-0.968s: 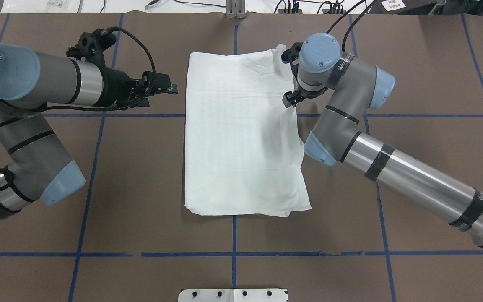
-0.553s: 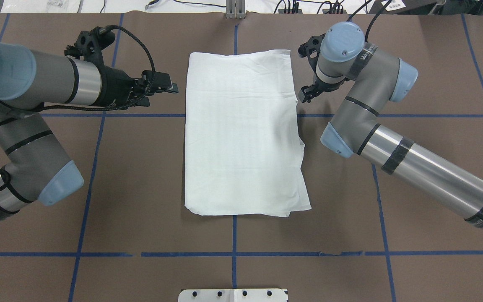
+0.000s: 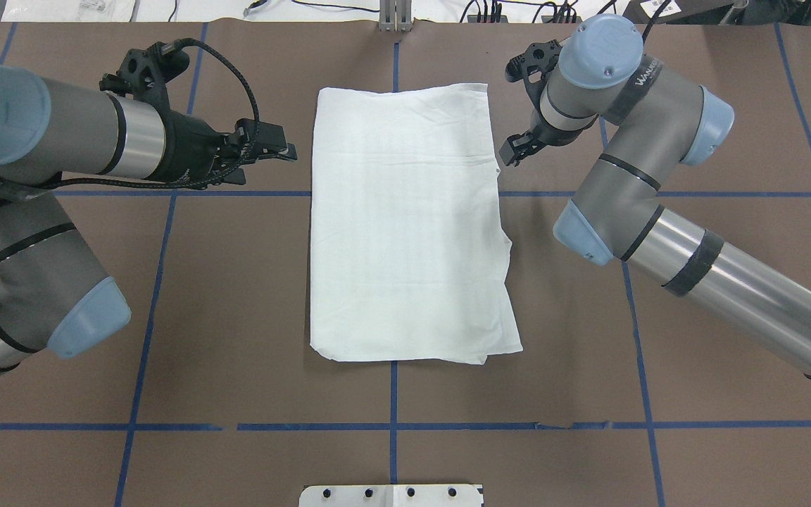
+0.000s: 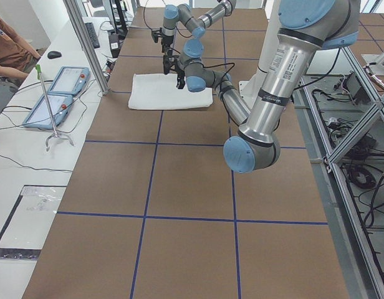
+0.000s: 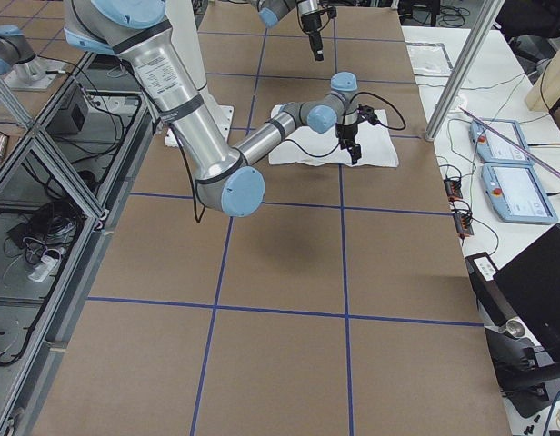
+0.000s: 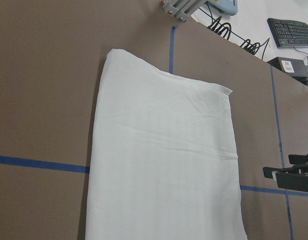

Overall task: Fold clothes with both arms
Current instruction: 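Move the left gripper to the shirt's near corner while the right gripper hovers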

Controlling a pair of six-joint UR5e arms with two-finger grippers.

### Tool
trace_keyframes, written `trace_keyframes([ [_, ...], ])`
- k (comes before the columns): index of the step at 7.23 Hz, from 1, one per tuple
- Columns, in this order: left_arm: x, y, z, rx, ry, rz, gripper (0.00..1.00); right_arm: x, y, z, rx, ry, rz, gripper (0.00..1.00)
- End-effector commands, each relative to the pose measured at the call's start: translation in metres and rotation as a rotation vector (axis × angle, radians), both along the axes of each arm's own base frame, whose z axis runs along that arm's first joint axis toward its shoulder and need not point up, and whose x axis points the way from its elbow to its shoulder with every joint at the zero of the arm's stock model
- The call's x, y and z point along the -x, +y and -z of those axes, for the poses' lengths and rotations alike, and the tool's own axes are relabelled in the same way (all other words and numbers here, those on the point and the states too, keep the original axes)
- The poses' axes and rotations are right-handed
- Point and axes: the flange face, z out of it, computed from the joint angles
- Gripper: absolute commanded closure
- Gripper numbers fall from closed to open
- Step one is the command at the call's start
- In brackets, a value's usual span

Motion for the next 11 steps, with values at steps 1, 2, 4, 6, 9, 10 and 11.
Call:
trace_keyframes([
  [1,-0.043,0.062,0.009,0.176,0.021,-0.066,0.00,-0.040,0.061,0.032,0.126,-0.099,-0.010,0.00],
  [2,-0.090,0.106,0.008,0.230,0.018,-0.069,0.00,-0.041,0.081,0.038,0.182,-0.137,-0.036,0.00],
  [4,-0.128,0.153,-0.014,0.308,-0.017,-0.059,0.00,-0.050,0.108,0.039,0.269,-0.184,-0.104,0.00],
  [6,-0.165,0.152,-0.053,0.338,-0.104,-0.068,0.01,-0.045,0.117,0.044,0.358,-0.213,-0.143,0.00],
  [9,-0.187,0.144,-0.081,0.336,-0.138,-0.054,0.02,-0.042,0.119,0.045,0.358,-0.214,-0.141,0.00],
  [10,-0.188,0.143,-0.082,0.333,-0.140,-0.053,0.04,-0.042,0.119,0.045,0.357,-0.213,-0.142,0.00],
  [11,-0.187,0.141,-0.082,0.333,-0.140,-0.049,0.08,-0.043,0.118,0.044,0.357,-0.212,-0.145,0.00],
])
